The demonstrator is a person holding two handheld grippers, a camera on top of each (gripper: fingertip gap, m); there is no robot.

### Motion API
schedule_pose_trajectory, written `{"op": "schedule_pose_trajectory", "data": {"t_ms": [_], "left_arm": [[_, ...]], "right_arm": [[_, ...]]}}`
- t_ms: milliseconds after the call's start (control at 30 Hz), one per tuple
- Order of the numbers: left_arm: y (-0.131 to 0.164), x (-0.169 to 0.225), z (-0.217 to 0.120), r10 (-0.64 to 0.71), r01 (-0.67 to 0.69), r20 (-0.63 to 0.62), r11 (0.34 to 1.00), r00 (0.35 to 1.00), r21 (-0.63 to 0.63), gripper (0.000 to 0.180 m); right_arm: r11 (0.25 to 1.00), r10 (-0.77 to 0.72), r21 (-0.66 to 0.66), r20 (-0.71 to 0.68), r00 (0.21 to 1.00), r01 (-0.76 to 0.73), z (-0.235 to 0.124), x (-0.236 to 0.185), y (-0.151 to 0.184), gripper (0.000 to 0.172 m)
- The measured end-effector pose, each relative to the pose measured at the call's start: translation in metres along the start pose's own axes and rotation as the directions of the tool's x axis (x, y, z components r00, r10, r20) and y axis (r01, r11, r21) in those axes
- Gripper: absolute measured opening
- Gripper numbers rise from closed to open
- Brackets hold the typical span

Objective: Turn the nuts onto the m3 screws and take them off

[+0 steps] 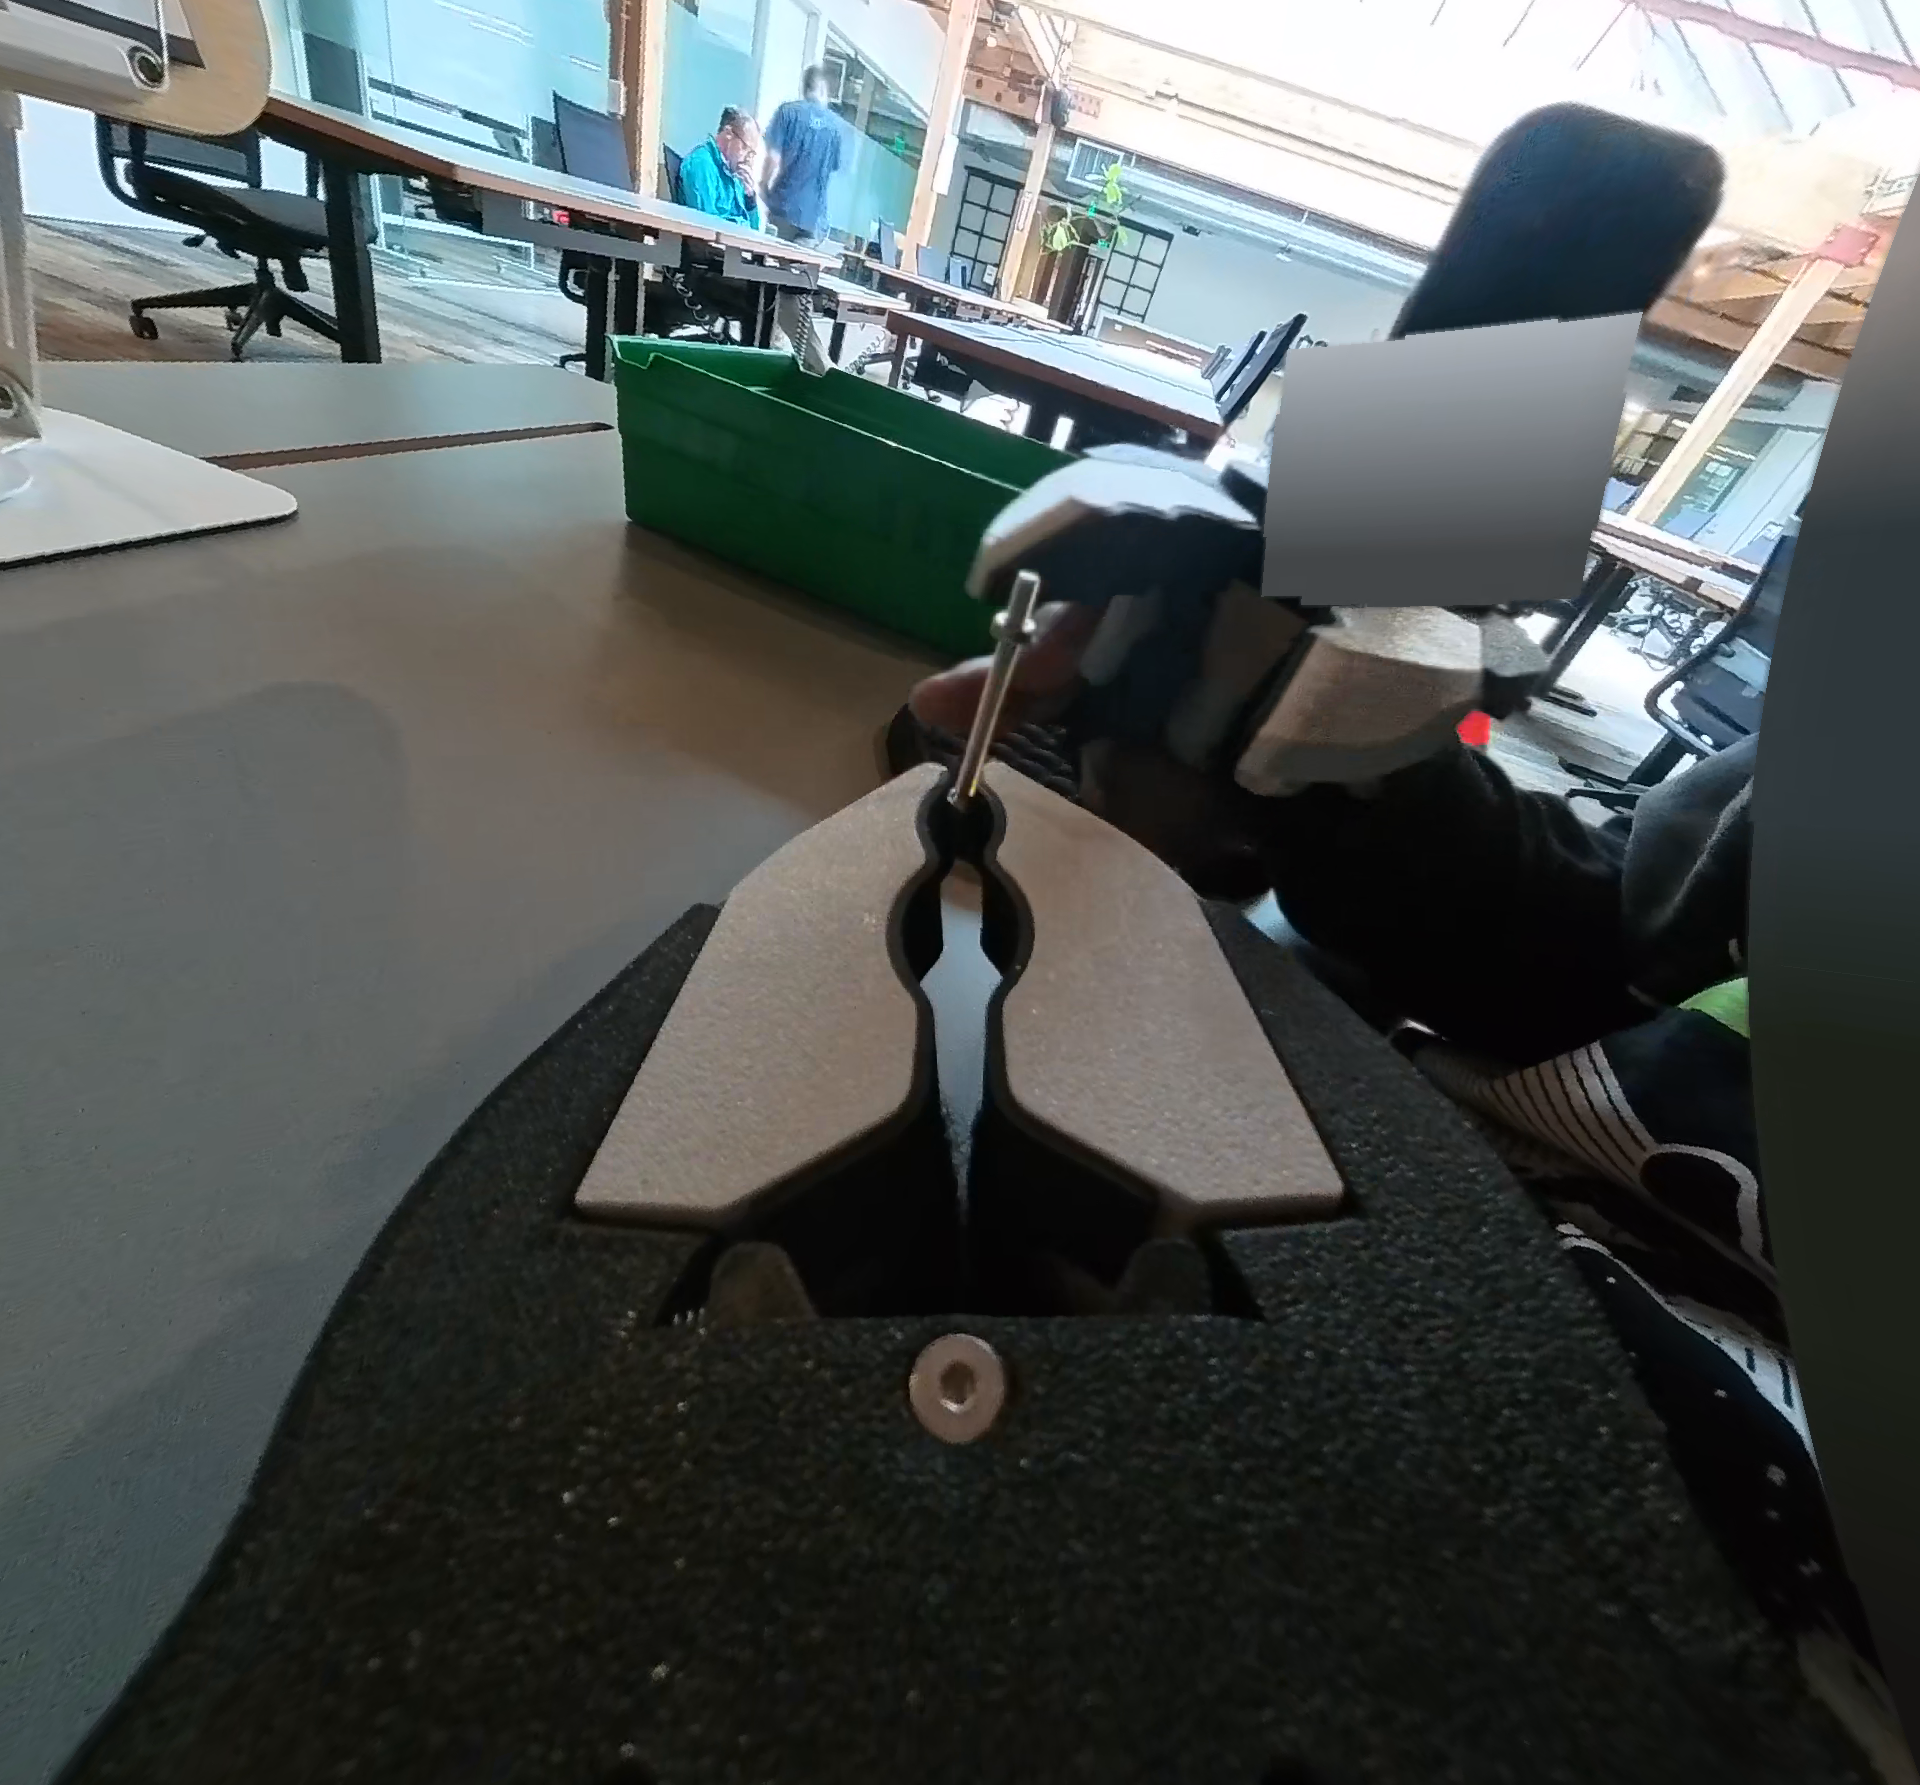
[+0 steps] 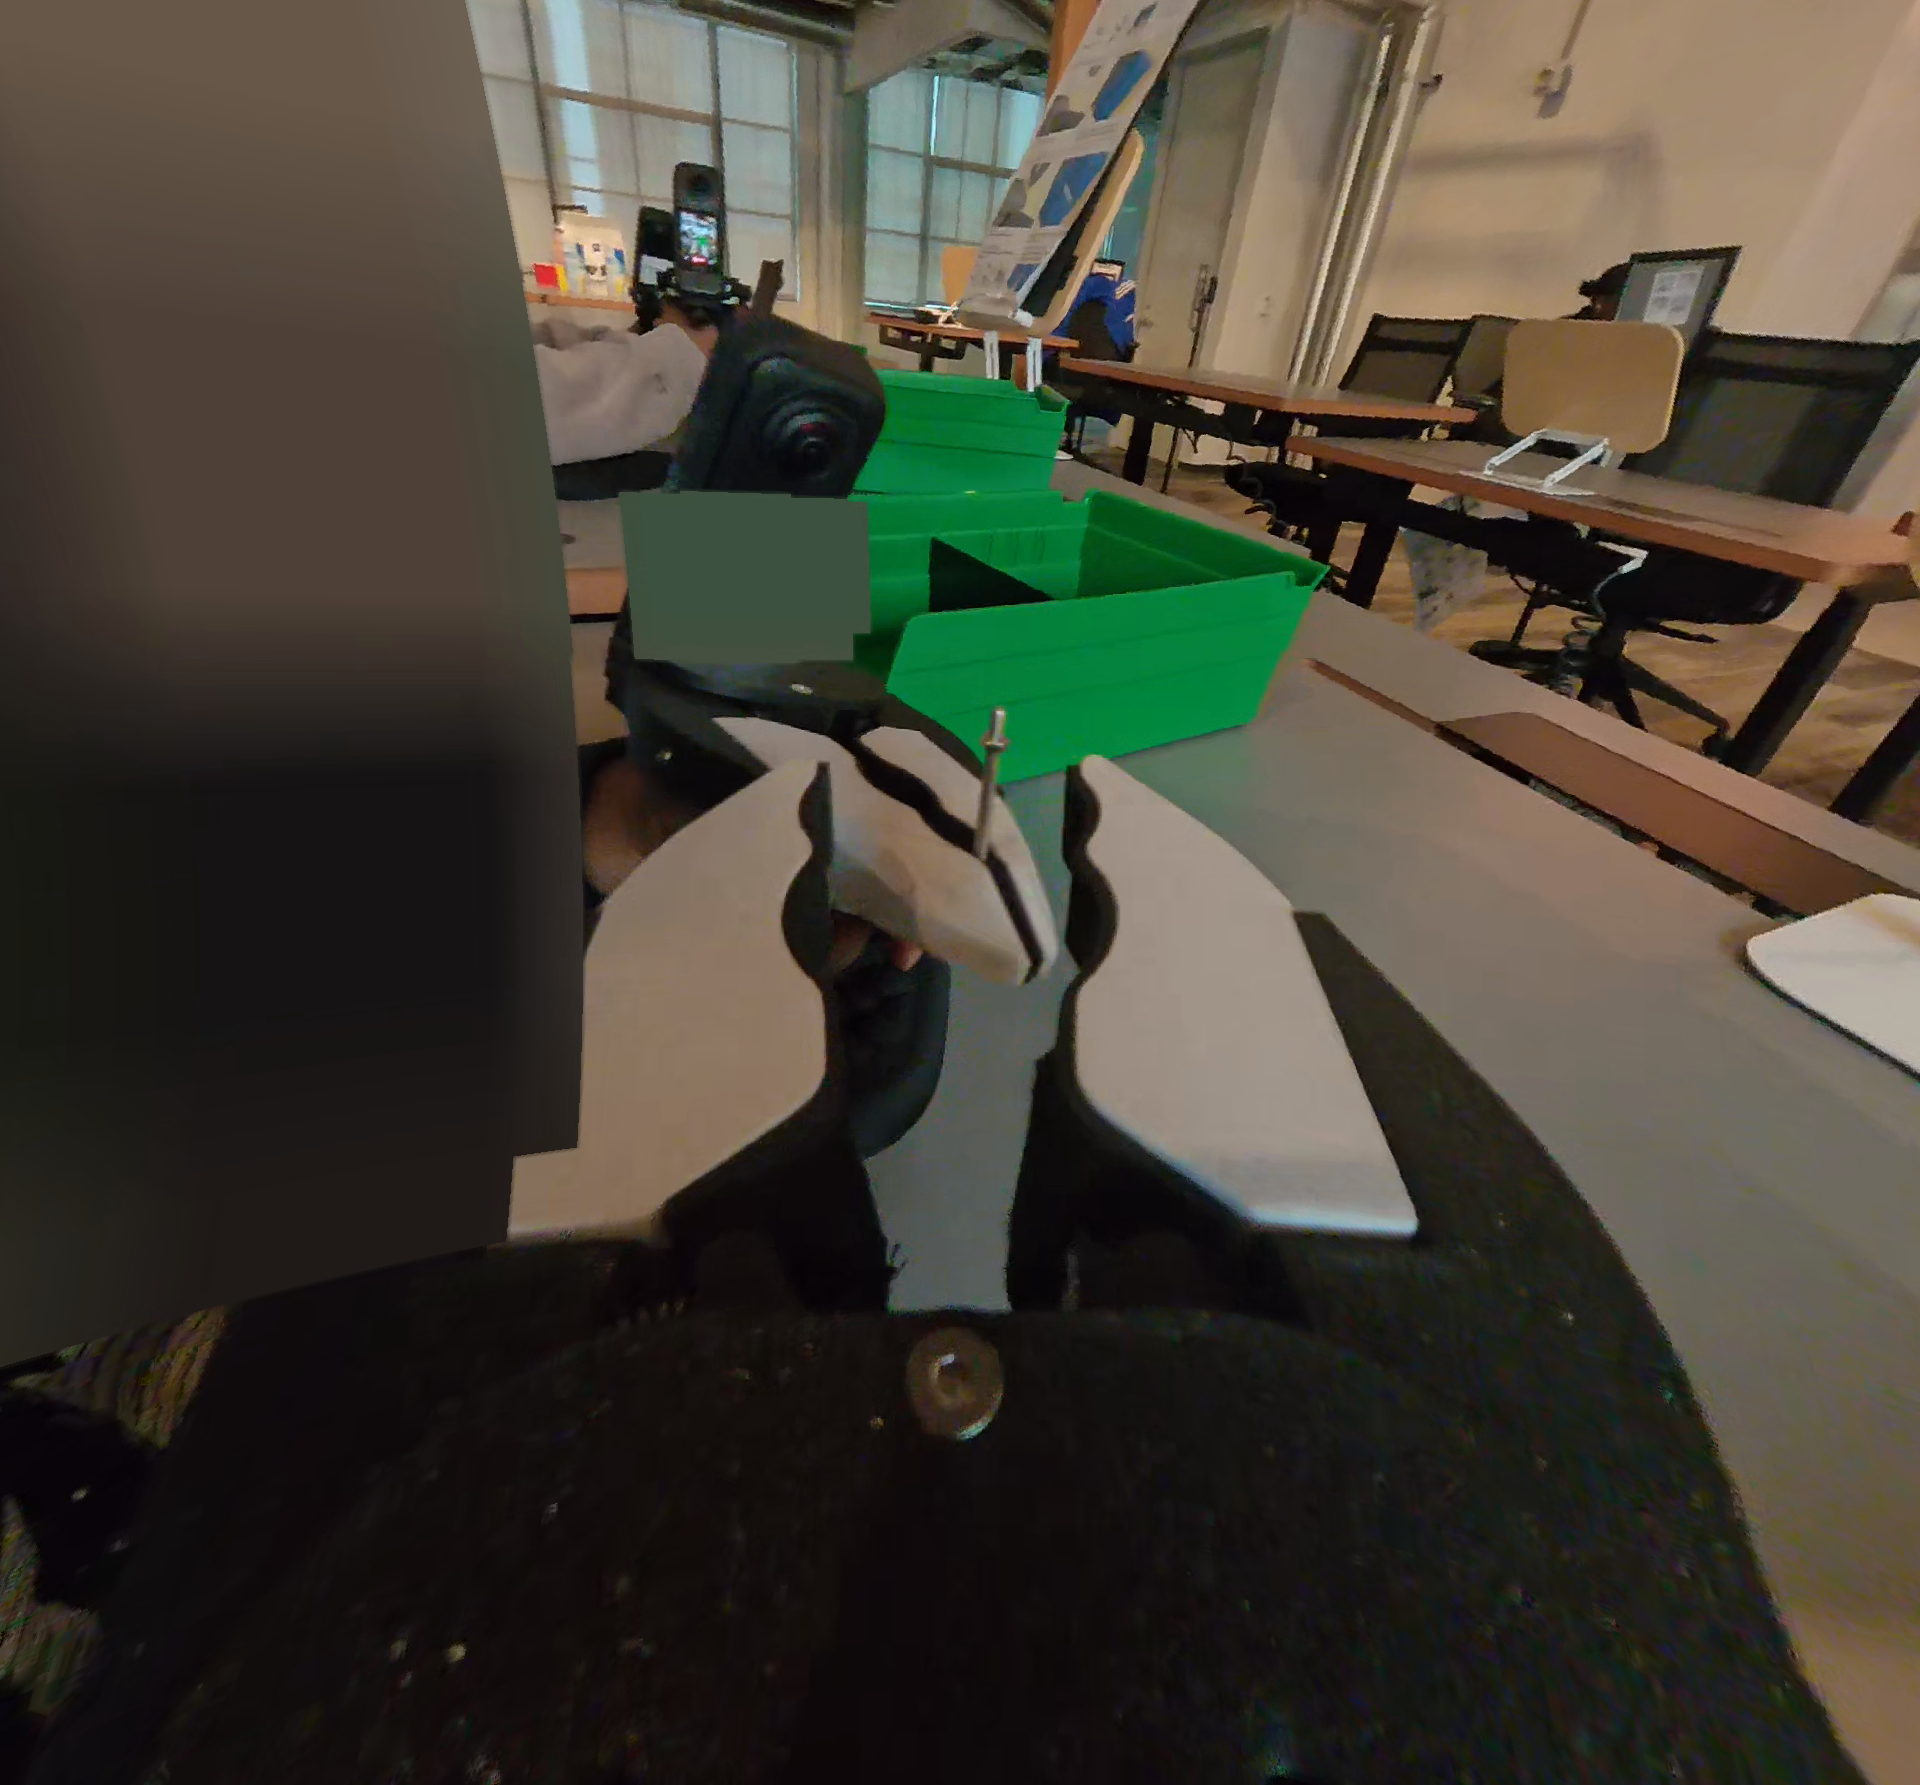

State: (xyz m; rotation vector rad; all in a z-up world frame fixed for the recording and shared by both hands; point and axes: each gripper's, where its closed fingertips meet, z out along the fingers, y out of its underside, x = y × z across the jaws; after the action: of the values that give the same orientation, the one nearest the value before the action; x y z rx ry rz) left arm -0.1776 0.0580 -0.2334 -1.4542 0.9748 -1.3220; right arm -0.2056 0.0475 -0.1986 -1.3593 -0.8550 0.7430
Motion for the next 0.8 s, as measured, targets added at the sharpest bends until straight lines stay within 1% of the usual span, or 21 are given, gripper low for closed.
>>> {"op": "schedule_pose_trajectory", "data": {"t_ms": [33, 133, 233, 367, 567, 633, 667, 733, 800], "left_arm": [[0.000, 0.000, 0.000, 0.003, -0.003, -0.002, 1.000, 1.000, 0.000, 0.001], [0.000, 0.001, 0.000, 0.004, -0.004, -0.004, 1.000, 1.000, 0.000, 0.001], [0.001, 0.001, 0.001, 0.004, -0.004, -0.008, 1.000, 1.000, -0.009, 0.001], [0.001, 0.000, 0.000, 0.002, -0.002, 0.002, 1.000, 1.000, -0.006, 0.001], [0.000, -0.001, -0.001, -0.004, 0.004, 0.007, 1.000, 1.000, 0.003, 0.001], [-0.001, -0.001, -0.001, -0.004, 0.004, 0.008, 1.000, 1.000, 0.005, 0.001], [-0.001, -0.002, -0.001, -0.005, 0.005, 0.009, 1.000, 1.000, 0.006, 0.001], [-0.001, -0.001, -0.001, -0.004, 0.004, 0.009, 1.000, 1.000, 0.006, 0.001], [0.000, -0.001, -0.001, -0.001, 0.001, 0.009, 1.000, 1.000, 0.004, 0.001]], "right_arm": [[1.000, 0.009, 0.005, 0.000, 1.000, -0.009, 0.003, 0.001, 0.000, 0.045], [1.000, 0.013, -0.002, 0.029, 0.999, -0.013, 0.014, -0.001, 0.001, 0.051], [1.000, -0.007, -0.012, 0.047, 0.999, 0.007, 0.023, -0.005, 0.001, 0.050], [0.999, -0.013, -0.030, 0.058, 0.998, 0.015, 0.026, -0.008, 0.003, 0.036], [0.999, -0.010, -0.030, 0.026, 1.000, 0.010, 0.011, -0.004, 0.001, 0.019], [1.000, -0.005, -0.027, 0.014, 1.000, 0.006, 0.006, -0.001, 0.000, 0.008], [1.000, -0.003, -0.022, 0.002, 1.000, 0.003, 0.004, 0.000, -0.001, 0.006], [1.000, 0.004, -0.017, -0.025, 1.000, -0.005, 0.000, 0.006, -0.002, 0.006], [0.999, 0.021, -0.025, -0.041, 0.999, -0.023, 0.000, 0.010, 0.001, 0.012]]}}
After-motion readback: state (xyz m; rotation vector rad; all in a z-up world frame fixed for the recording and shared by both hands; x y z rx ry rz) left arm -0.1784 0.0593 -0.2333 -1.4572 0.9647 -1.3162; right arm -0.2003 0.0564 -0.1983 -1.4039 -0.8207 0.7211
